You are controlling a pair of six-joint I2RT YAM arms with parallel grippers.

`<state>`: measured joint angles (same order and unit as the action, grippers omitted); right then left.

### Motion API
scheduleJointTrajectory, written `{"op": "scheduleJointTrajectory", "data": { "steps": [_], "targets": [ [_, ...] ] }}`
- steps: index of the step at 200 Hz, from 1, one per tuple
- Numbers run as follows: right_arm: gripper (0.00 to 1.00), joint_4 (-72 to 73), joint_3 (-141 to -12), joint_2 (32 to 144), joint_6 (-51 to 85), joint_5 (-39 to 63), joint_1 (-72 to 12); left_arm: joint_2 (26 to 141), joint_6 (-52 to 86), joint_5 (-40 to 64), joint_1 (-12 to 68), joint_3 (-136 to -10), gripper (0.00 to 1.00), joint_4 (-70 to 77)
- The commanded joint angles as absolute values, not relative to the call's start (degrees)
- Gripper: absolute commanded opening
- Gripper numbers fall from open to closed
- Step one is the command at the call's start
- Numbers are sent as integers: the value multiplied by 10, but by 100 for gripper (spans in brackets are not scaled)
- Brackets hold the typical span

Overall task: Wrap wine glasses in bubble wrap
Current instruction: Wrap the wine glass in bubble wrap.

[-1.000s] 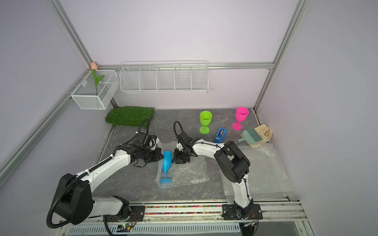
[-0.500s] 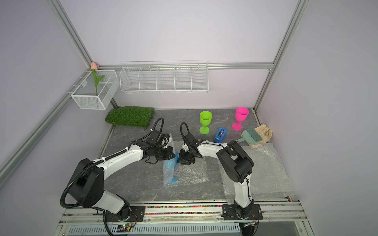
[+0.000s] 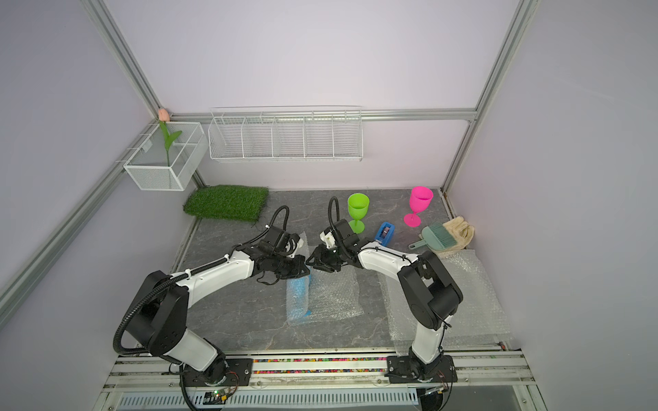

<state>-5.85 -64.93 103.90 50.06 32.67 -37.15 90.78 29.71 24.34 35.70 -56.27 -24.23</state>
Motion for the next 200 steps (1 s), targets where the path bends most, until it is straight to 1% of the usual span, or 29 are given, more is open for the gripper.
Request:
{"op": "scheduleJointTrajectory", "data": {
  "steps": [1, 51, 61, 69, 80, 91, 102, 136, 153, 164, 179, 191, 200],
  "targets": [
    [37, -23, -656, 1063, 524, 355, -369, 917, 298, 252, 360, -558, 0, -242],
    [17, -32, -643, 1068, 513, 345, -360, 905, 300, 241, 361, -562, 0, -250],
    [13, -40, -641, 1067, 505, 339, -358, 896, 302, 234, 360, -564, 4, -255],
    [11, -48, -640, 1066, 498, 333, -357, 888, 302, 225, 361, -566, 9, -262],
    [7, -55, -638, 1064, 491, 328, -354, 874, 303, 202, 361, -573, 19, -279],
    [7, -62, -638, 1064, 484, 323, -352, 858, 305, 178, 361, -578, 30, -297],
    [7, -69, -639, 1065, 478, 320, -351, 843, 305, 157, 360, -581, 39, -308],
    [7, -85, -638, 1067, 463, 311, -346, 820, 302, 100, 361, -595, 57, -356],
    [7, -90, -637, 1068, 458, 309, -345, 829, 284, 90, 360, -599, 64, -368],
    [7, -92, -635, 1069, 456, 307, -344, 843, 267, 86, 360, -608, 73, -379],
    [7, -98, -632, 1069, 452, 301, -343, 874, 240, 89, 360, -630, 80, -395],
    [7, -102, -630, 1069, 449, 298, -340, 899, 219, 97, 360, -653, 92, -407],
    [7, -103, -627, 1070, 446, 296, -340, 923, 208, 101, 360, -671, 98, -416]
  ]
}}
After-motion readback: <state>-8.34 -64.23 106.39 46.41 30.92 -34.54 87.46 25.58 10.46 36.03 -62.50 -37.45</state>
